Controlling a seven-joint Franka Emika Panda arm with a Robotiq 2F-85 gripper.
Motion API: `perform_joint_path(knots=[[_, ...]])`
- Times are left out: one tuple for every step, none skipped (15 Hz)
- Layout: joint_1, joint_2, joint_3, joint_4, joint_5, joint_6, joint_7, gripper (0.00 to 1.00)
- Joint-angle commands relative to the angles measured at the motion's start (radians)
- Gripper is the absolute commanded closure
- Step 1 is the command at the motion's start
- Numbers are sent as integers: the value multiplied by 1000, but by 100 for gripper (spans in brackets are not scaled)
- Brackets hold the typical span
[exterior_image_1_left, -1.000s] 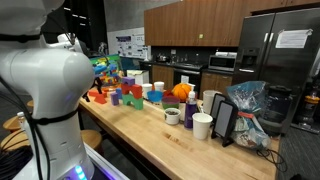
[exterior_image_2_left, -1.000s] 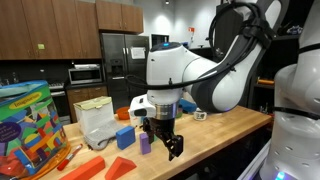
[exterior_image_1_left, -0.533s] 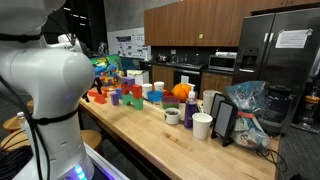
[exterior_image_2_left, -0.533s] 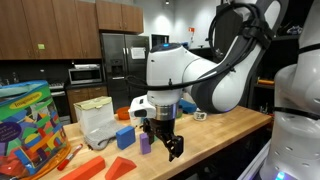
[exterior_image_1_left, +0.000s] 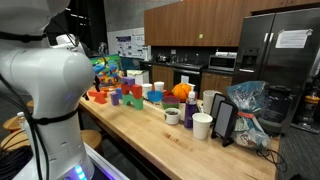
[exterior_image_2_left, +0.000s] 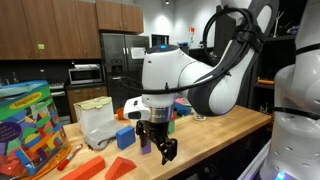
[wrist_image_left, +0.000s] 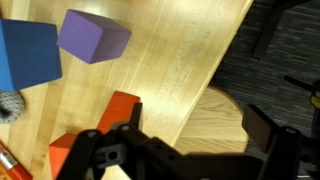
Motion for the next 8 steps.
perform_joint_path(knots=[[-10, 31, 12, 48, -108, 14, 78, 0], [-11, 41, 13, 63, -133, 19, 94, 0], [-14, 53, 16, 78, -157, 24, 111, 0], [-15, 67, 15, 97, -183, 25, 132, 0], [-14, 88, 15, 119, -206, 25, 149, 0], [-12, 105, 13, 138, -229, 22, 164, 0], [-11, 128, 12, 162, -256, 18, 184, 0], [-8, 146, 9, 180, -278, 13, 201, 0]])
